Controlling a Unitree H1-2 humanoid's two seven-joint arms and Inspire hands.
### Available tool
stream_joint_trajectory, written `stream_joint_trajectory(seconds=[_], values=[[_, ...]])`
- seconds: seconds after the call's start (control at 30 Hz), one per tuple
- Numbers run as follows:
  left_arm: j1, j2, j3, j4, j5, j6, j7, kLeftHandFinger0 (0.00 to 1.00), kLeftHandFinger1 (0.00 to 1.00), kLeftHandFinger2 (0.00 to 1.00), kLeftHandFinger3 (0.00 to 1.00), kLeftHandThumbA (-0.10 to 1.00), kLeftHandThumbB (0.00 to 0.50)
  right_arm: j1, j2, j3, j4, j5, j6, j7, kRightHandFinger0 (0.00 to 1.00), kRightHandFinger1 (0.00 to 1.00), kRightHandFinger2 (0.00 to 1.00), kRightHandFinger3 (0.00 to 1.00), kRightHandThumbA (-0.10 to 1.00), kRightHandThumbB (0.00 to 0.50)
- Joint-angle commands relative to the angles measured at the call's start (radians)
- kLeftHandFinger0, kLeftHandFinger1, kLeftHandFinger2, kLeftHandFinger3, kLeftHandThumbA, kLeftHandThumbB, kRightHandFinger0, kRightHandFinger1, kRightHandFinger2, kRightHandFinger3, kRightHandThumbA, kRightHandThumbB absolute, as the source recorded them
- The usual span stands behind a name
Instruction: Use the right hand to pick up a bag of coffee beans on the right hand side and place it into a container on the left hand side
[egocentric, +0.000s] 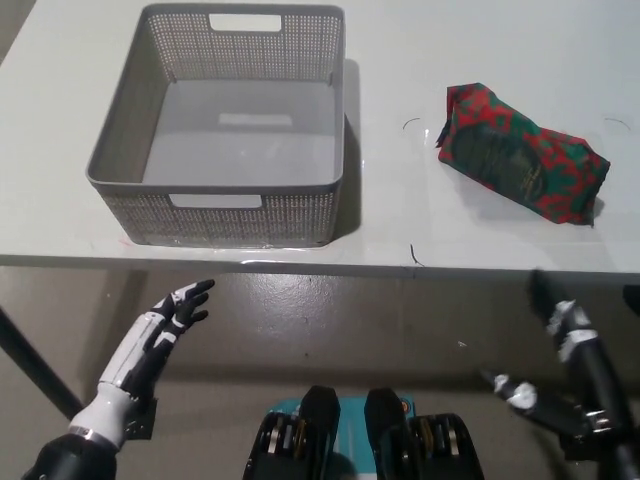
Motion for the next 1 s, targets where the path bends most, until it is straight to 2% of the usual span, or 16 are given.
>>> stream_joint_trajectory(seconds=[0.0, 0.07, 0.13, 0.33, 0.47, 0.5, 0.53, 0.6, 0.63, 0.67, 0.73, 0.87, 0.97], values=[[-0.002, -0.003, -0.006, -0.032, -0.04, -0.04, -0.042, 1.0, 1.0, 1.0, 1.0, 0.81, 0.5, -0.037, -0.018, -0.055, -0.114, -0.044, -0.057, -0.048, 1.0, 1.0, 1.0, 1.0, 0.94, 0.241], [0.005, -0.006, -0.007, -0.04, -0.048, -0.043, -0.05, 1.0, 1.0, 1.0, 1.0, 0.81, 0.5, -0.052, -0.031, -0.072, -0.145, -0.076, -0.055, -0.051, 1.0, 1.0, 1.0, 1.0, 0.97, 0.221], [0.009, -0.013, -0.012, -0.044, -0.047, -0.045, -0.056, 1.0, 1.0, 1.0, 1.0, 0.81, 0.5, -0.068, -0.042, -0.091, -0.176, -0.09, -0.035, -0.049, 1.0, 1.0, 1.0, 1.0, 0.98, 0.231], [0.03, -0.038, -0.03, -0.072, -0.027, -0.026, -0.047, 1.0, 1.0, 1.0, 1.0, 0.82, 0.5, -0.225, -0.115, -0.152, -0.259, -0.127, 0.106, -0.032, 1.0, 1.0, 1.0, 1.0, 0.91, 0.284], [0.034, -0.039, -0.033, -0.065, -0.022, -0.038, -0.048, 1.0, 1.0, 1.0, 1.0, 0.82, 0.5, -0.347, -0.189, -0.152, -0.258, -0.195, 0.23, 0.006, 1.0, 1.0, 1.0, 1.0, 0.96, 0.331], [0.033, -0.035, -0.033, -0.06, -0.02, -0.042, -0.049, 1.0, 1.0, 1.0, 1.0, 0.82, 0.5, -0.416, -0.237, -0.138, -0.247, -0.248, 0.293, 0.037, 1.0, 1.0, 1.0, 1.0, 0.94, 0.33], [0.033, -0.034, -0.033, -0.059, -0.021, -0.042, -0.049, 1.0, 1.0, 1.0, 1.0, 0.83, 0.5, -0.43, -0.247, -0.134, -0.244, -0.26, 0.308, 0.042, 1.0, 1.0, 1.0, 1.0, 0.94, 0.33], [0.034, -0.033, -0.034, -0.062, -0.023, -0.04, -0.051, 1.0, 1.0, 1.0, 1.0, 0.82, 0.5, -0.533, -0.315, -0.105, -0.197, -0.331, 0.368, 0.079, 1.0, 1.0, 1.0, 1.0, 0.93, 0.391], [0.034, -0.034, -0.034, -0.068, -0.025, -0.033, -0.051, 1.0, 1.0, 1.0, 1.0, 0.82, 0.5, -0.595, -0.357, -0.084, -0.152, -0.365, 0.356, 0.094, 1.0, 1.0, 1.0, 1.0, 0.93, 0.392], [0.034, -0.035, -0.034, -0.065, -0.026, -0.037, -0.051, 1.0, 1.0, 1.0, 1.0, 0.82, 0.5, -0.648, -0.386, -0.063, -0.124, -0.396, 0.375, 0.114, 1.0, 1.0, 1.0, 1.0, 0.94, 0.416], [0.039, -0.035, -0.036, -0.062, -0.027, -0.045, -0.054, 1.0, 1.0, 1.0, 1.0, 0.82, 0.5, -0.757, -0.434, -0.007, -0.068, -0.445, 0.433, 0.167, 1.0, 1.0, 1.0, 1.0, 0.95, 0.481], [0.081, -0.031, -0.041, -0.071, -0.023, -0.057, -0.059, 1.0, 1.0, 1.0, 1.0, 0.82, 0.5, -0.934, -0.488, 0.114, 0.082, -0.505, 0.5, 0.27, 1.0, 1.0, 1.0, 1.0, 0.9, 0.5], [0.097, -0.034, -0.047, -0.06, -0.013, -0.089, -0.059, 1.0, 1.0, 1.0, 1.0, 0.84, 0.5, -1.055, -0.492, 0.196, 0.225, -0.524, 0.534, 0.33, 1.0, 1.0, 1.0, 1.0, 0.87, 0.5]])
